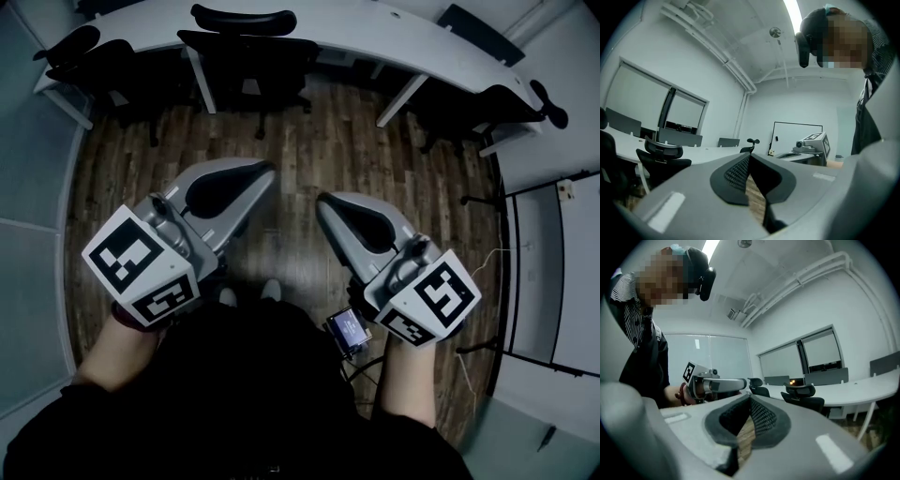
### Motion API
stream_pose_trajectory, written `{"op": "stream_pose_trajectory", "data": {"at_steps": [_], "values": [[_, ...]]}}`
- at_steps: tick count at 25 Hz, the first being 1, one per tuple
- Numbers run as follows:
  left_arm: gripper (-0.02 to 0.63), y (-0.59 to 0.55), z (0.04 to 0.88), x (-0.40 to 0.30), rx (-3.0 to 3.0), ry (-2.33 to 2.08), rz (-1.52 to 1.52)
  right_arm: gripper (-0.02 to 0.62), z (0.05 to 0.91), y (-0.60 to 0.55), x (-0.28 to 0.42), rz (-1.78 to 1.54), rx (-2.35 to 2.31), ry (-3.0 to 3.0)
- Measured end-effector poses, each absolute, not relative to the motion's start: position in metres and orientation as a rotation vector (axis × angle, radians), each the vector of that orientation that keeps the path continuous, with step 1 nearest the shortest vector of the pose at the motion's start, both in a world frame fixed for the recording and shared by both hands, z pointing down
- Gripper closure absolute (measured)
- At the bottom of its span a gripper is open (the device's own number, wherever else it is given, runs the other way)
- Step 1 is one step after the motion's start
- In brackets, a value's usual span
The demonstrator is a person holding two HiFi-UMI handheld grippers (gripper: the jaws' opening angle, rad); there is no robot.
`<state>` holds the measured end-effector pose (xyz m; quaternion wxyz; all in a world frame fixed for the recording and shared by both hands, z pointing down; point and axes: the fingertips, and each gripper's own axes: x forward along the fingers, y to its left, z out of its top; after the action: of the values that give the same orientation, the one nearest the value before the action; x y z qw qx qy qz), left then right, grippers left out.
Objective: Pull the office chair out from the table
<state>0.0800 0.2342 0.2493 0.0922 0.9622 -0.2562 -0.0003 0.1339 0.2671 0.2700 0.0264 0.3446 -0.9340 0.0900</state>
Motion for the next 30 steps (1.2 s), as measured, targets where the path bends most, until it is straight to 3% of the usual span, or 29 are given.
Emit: {"op": "stream_pose_trajectory", "data": {"at_steps": [12, 30], "values": [[0.606, 0.216, 0.246, 0.117, 2.858, -0.819, 0.065, 0.594, 0.274, 0.246, 0.193, 0.398, 1.096, -2.935], [0.604, 0.137, 0.242, 0.084, 2.835, -0.83, -0.031, 0.594, 0.258, 0.172, 0.159, 0.324, 1.066, -2.921]]}}
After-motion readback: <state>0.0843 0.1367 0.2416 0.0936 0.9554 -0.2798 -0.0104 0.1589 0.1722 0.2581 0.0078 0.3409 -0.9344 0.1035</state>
